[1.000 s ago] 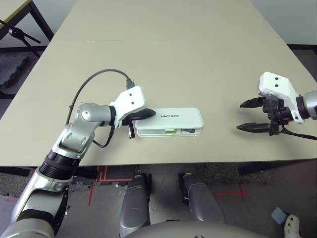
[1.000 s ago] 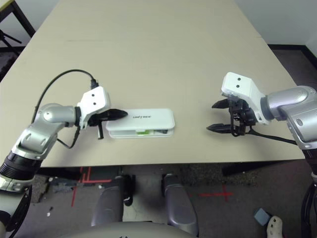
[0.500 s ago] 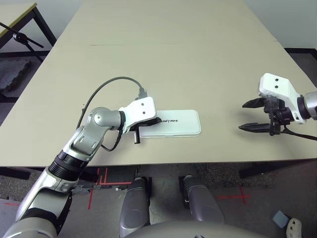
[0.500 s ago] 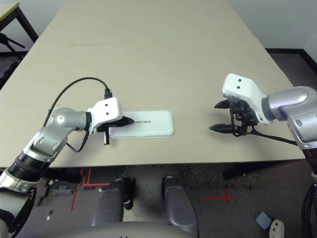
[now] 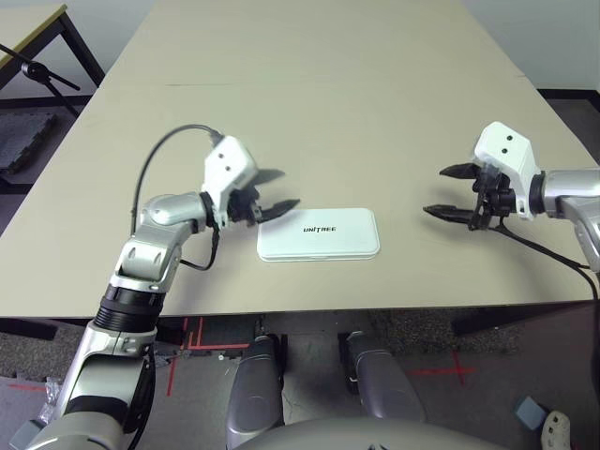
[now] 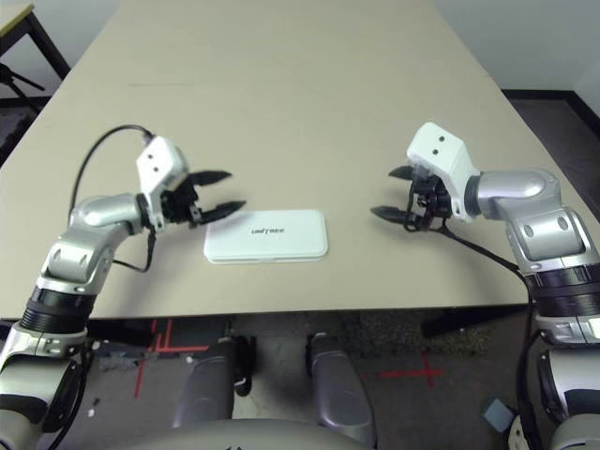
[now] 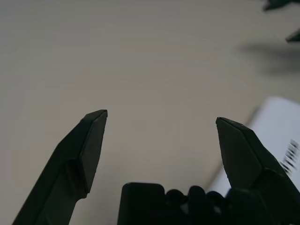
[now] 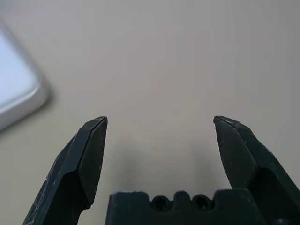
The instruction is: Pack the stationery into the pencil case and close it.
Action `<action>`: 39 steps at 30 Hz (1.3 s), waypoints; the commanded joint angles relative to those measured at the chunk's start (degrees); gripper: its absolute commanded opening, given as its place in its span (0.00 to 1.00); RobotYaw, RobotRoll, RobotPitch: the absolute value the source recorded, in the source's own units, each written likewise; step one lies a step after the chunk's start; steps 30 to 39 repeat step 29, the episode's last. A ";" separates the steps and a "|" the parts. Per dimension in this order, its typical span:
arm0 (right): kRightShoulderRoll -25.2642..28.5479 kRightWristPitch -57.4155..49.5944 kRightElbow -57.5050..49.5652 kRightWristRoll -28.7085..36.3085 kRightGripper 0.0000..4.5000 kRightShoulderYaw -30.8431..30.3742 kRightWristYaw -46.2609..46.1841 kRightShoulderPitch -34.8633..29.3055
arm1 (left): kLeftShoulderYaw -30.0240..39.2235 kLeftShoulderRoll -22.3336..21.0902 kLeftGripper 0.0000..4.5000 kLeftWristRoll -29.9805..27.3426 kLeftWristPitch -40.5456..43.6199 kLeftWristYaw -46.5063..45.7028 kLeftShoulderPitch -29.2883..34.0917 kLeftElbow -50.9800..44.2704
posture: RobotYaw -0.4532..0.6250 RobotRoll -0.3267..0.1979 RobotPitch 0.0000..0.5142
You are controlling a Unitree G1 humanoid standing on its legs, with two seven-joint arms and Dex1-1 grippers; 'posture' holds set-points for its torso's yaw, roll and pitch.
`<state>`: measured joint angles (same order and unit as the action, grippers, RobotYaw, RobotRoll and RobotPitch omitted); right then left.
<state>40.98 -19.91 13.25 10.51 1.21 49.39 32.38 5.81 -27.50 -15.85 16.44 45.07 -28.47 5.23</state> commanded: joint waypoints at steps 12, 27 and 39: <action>-12.73 21.60 26.93 0.55 1.00 19.16 -37.11 3.77 | 12.18 2.05 1.00 2.68 -15.55 -23.77 -5.34 21.76 | 0.38 0.62 0.33; -13.93 29.14 33.79 2.00 1.00 21.14 -42.20 5.96 | 12.20 2.01 1.00 2.82 -19.62 -29.48 -6.73 27.15 | 0.38 0.62 0.27; -14.20 29.51 34.14 1.84 1.00 20.78 -41.87 6.21 | 12.06 2.08 1.00 2.86 -19.94 -29.54 -6.67 27.27 | 0.39 0.62 0.27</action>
